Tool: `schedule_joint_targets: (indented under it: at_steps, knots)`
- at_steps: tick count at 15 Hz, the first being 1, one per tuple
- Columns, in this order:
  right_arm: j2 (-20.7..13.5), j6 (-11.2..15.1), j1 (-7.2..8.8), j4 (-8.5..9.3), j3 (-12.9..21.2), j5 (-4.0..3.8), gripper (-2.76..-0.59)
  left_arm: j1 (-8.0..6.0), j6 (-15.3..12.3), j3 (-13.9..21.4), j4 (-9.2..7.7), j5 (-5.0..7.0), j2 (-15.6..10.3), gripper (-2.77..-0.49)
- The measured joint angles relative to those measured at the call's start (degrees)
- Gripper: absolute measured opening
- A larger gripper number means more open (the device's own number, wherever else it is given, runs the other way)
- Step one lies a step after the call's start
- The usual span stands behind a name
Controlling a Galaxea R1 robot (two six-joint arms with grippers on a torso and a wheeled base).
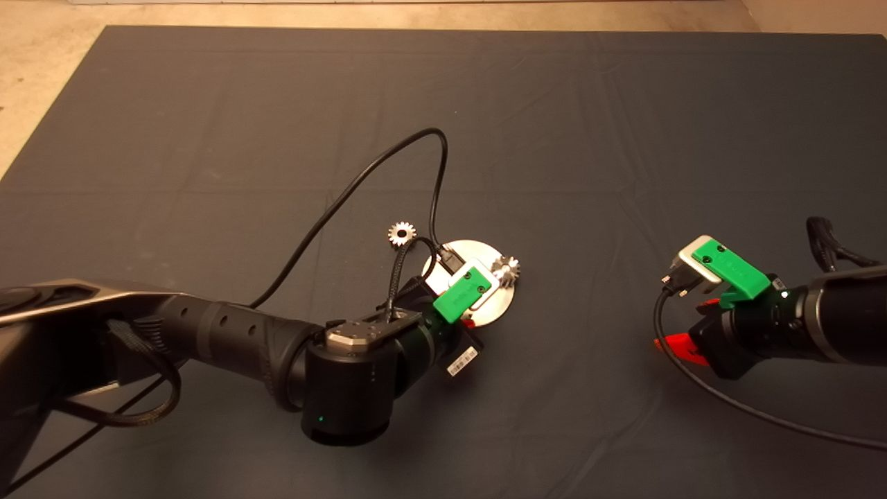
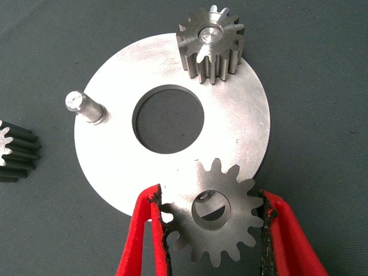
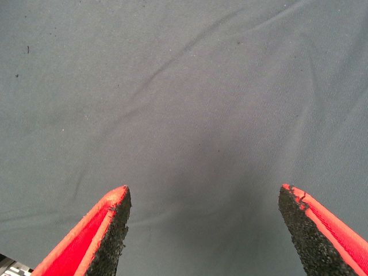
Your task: Install three planetary gears onto the carrier pins
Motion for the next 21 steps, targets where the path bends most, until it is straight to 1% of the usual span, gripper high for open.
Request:
schedule_joint_targets:
  at_steps: [12,16,20,21]
  knots:
    - [-0.01,0.00,0.00,0.00,0.00,0.00,-1.47,0.00,0.07,-0.13,-0.02,-0.06,0.00,-2.66]
    - [0.00,0.00,0.00,0.00,0.00,0.00,-1.47,-0.04,0.07,-0.60,0.16,-0.46,0.01,-2.66]
    - [0.02,0.00,0.00,0.00,0.00,0.00,-1.47,-0.16,0.08,-1.10,0.30,-0.54,0.02,-2.66]
    - [0.02,0.00,0.00,0.00,0.00,0.01,-1.47,-0.16,0.10,-1.80,0.35,-0.84,0.05,-2.66]
